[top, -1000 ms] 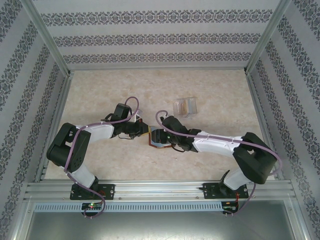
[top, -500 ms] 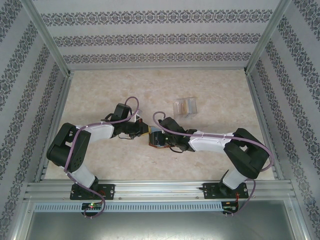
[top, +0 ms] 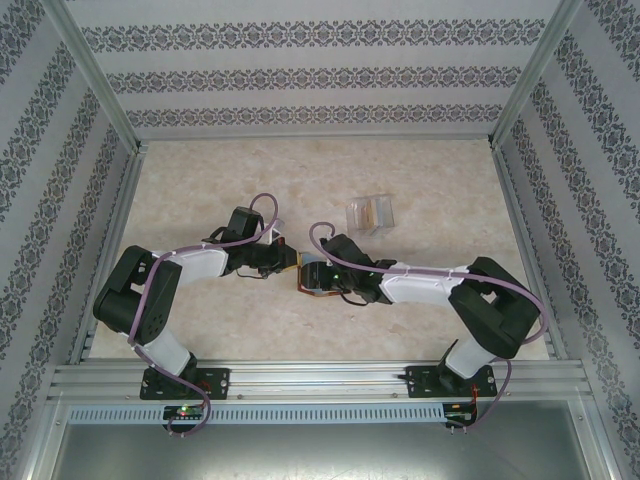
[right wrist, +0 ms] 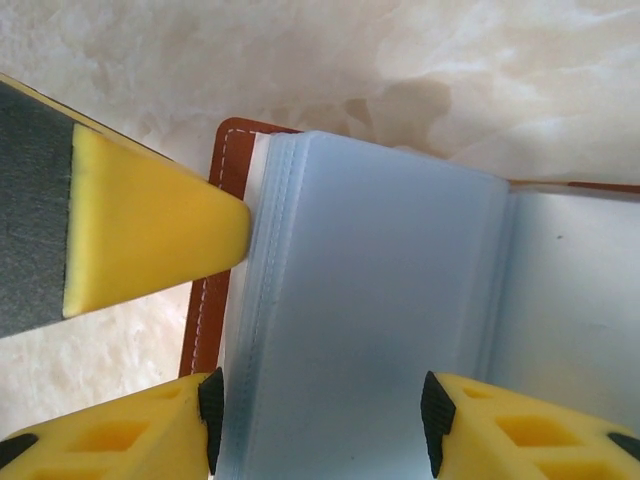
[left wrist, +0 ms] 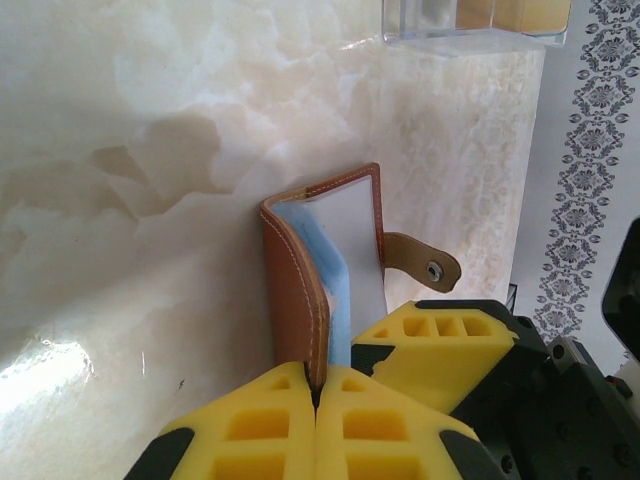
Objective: Put the credit cards into the card holder
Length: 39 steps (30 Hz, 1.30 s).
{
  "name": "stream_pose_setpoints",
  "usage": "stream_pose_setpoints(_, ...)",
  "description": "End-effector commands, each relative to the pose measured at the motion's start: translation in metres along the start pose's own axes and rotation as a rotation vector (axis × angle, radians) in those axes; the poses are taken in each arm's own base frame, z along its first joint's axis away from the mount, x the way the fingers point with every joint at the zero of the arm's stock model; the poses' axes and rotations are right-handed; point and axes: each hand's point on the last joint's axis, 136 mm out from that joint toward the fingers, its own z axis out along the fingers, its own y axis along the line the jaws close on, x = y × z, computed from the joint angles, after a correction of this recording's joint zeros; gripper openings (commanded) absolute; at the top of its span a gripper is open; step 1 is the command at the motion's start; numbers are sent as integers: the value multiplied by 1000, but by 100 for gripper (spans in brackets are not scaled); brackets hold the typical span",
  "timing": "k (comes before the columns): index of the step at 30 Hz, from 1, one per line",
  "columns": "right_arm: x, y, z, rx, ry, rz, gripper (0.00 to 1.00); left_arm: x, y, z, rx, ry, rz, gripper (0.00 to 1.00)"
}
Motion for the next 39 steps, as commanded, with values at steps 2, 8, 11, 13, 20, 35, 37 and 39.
stream_pose_setpoints(2,-9,-5,-10,-6,-49,4,57,3,-1,5,16,14,20,0)
stream_pose_setpoints(8,-9,1,-11,-58,-56,13,62,3,-1,5,12,16,20,0)
stream_pose_setpoints(11,-9,-1,-9,-48,-54,14,62,3,-1,6,14,19,18,0)
stream_pose_setpoints(13,-9,-1,-6,-44,-43,13,62,3,-1,6,14,18,18,0)
stream_pose_setpoints(20,-2,-10,7,-49,-1,72,64,3,-2,5,15,20,17,0)
stream_pose_setpoints(35,2,-45,4,86,-22,129,64,3,-3,5,20,23,18,0)
stream_pose_setpoints(37,3,-50,2,105,-27,137,65,4,-2,5,19,23,19,0)
stream_pose_setpoints(39,3,-56,-2,124,-38,152,66,4,-1,5,16,23,17,0)
